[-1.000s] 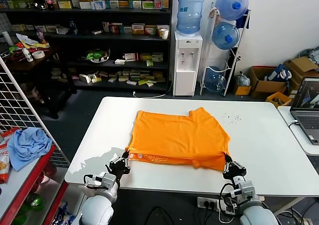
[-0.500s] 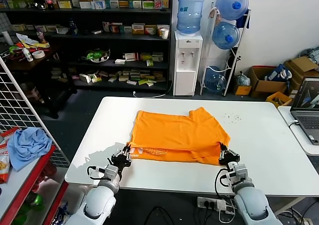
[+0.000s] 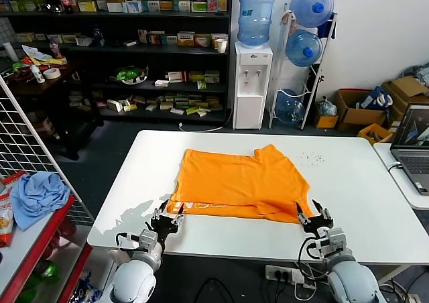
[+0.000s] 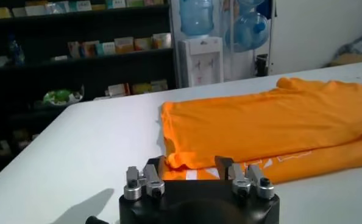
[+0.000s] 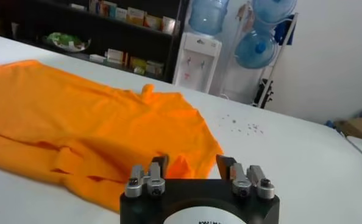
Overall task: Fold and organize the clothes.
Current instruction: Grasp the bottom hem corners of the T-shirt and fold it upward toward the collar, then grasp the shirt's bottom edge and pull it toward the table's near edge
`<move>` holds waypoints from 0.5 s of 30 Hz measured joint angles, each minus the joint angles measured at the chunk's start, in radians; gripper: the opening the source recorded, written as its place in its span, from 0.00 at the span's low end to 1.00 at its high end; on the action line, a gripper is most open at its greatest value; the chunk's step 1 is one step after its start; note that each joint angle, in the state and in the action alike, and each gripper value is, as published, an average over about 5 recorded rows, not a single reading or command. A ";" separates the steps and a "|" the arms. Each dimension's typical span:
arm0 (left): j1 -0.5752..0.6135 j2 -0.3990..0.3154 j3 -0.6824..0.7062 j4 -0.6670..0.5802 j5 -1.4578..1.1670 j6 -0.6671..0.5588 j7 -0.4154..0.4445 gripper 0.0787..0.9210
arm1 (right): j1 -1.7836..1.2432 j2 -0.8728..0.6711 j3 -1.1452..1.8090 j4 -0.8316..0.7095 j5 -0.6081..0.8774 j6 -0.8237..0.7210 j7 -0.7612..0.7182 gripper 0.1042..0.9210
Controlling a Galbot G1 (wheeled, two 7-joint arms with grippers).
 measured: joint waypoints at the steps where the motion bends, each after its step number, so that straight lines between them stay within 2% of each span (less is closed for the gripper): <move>1: 0.001 -0.002 0.001 0.000 -0.005 0.001 -0.001 0.74 | -0.005 0.001 0.006 0.001 0.004 -0.003 0.000 0.78; 4: 0.002 -0.008 0.002 -0.001 -0.016 0.003 -0.001 0.83 | -0.015 0.004 0.017 0.002 0.013 -0.009 0.001 0.86; 7: 0.003 -0.010 0.002 -0.001 -0.024 0.005 -0.001 0.87 | -0.022 0.007 0.023 -0.002 0.016 -0.018 0.000 0.88; 15: 0.002 -0.013 0.003 0.010 -0.042 0.011 -0.004 0.88 | -0.019 0.010 0.021 -0.035 0.019 -0.036 -0.009 0.88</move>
